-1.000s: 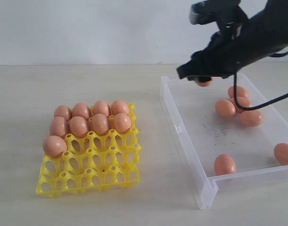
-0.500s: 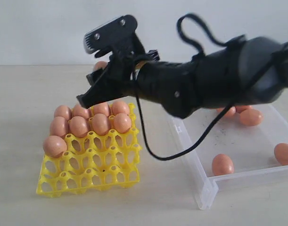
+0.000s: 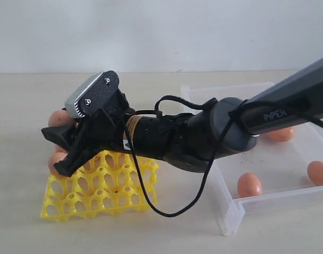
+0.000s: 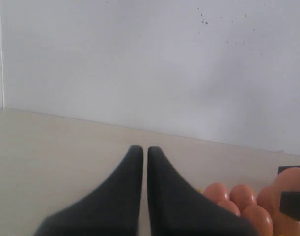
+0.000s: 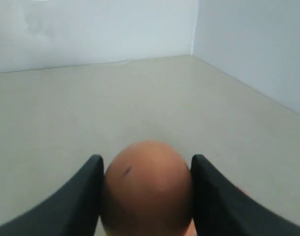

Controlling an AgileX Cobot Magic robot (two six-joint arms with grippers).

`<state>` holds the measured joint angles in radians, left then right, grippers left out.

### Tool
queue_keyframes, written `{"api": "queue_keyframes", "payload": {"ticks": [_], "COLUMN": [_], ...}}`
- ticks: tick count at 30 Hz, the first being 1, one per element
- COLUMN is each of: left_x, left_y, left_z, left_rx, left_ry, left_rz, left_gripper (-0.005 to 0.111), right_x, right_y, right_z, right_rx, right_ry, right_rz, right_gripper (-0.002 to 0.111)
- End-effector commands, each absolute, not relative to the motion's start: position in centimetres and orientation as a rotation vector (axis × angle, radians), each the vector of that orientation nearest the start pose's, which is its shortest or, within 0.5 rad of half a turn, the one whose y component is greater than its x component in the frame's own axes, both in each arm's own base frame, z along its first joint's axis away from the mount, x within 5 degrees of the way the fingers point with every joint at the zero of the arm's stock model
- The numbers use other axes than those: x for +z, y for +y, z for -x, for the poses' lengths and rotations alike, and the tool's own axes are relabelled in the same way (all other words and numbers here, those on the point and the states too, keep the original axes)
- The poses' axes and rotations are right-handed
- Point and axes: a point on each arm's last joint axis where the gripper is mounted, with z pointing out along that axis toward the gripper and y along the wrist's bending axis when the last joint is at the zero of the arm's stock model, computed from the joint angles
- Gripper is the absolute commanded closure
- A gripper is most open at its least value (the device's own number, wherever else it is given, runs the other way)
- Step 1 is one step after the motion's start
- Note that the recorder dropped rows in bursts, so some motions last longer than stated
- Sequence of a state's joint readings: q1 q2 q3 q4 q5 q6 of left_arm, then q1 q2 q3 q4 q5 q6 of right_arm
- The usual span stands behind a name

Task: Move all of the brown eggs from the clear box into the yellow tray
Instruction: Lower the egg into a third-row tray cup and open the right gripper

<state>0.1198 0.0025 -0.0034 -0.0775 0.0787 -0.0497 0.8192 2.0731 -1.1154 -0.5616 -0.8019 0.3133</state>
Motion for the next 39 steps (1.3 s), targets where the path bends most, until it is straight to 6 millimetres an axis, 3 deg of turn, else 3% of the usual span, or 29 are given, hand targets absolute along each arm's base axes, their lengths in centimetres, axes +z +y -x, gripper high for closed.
{"api": "queue_keyframes", "payload": {"ticks": [1,7,15,28,33,39], "left_x": [20.6,20.6,20.6,20.6,20.6,20.6], "left_y": [0.6,0.6,0.6,0.6,0.6,0.6], "left_z": [-5.6,-5.6,-5.6,-5.6,-5.6,-5.6], "left_rx": [-0.026,-0.026,-0.026,-0.026,-0.026,-0.026], "left_ry": [1.548,1.548,1.548,1.547,1.547,1.547], "left_rz": [0.199,0.199,0.199,0.199,0.199,0.199], "left_gripper": [0.103,0.103,0.103,0.103,0.103,0.103], "right_x": [16.0,14.8,11.1,11.9,10.6,10.9], "right_y": [32.3,30.8,30.5,31.1,31.2,31.6], "right_z": [-28.0,-28.8,-29.3,-30.3,-30.4,-30.8], "right_rx": [0.959,1.015,0.994,1.015,1.007,1.016], "right_ry": [1.485,1.543,1.584,1.554,1.589,1.566], "right_rz": [1.091,1.15,1.192,1.139,1.154,1.164], "right_gripper": [0.109,0.109,0.109,0.109,0.109,0.109]}}
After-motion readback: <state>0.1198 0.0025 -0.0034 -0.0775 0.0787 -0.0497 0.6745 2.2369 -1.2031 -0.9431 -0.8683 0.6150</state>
